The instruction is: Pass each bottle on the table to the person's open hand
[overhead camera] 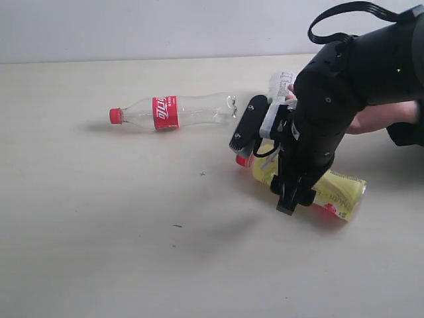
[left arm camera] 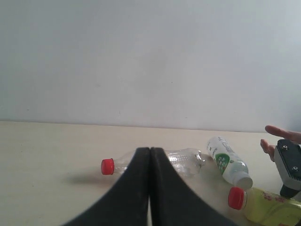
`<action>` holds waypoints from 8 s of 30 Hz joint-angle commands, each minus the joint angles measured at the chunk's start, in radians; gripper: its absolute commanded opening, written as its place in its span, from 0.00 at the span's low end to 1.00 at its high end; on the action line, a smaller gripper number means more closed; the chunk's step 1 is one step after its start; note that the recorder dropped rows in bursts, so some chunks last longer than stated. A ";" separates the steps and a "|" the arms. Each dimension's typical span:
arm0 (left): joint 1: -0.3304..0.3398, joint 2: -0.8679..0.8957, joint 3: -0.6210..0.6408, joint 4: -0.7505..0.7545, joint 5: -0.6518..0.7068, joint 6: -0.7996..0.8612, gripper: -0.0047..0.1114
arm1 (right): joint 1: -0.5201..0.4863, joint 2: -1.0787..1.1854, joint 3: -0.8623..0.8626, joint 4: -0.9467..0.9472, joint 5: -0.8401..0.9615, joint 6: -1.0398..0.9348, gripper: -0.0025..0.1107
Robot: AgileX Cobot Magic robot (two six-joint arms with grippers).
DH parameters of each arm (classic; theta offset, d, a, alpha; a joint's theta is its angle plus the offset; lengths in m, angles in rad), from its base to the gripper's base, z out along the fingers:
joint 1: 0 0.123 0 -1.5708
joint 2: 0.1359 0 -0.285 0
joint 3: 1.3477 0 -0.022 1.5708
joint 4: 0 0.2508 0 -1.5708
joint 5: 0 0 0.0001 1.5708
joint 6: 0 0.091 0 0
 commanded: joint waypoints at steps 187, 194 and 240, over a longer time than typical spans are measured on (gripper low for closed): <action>0.002 -0.008 0.003 -0.007 -0.001 -0.005 0.04 | -0.218 -1.357 0.563 0.493 -0.401 -0.098 0.03; 0.002 -0.008 0.003 -0.007 -0.001 -0.005 0.04 | -0.218 -1.365 0.563 0.493 -0.408 -0.098 0.03; 0.002 -0.008 0.003 -0.007 0.011 -0.005 0.04 | -0.218 -1.377 0.563 0.501 -0.457 -0.080 0.03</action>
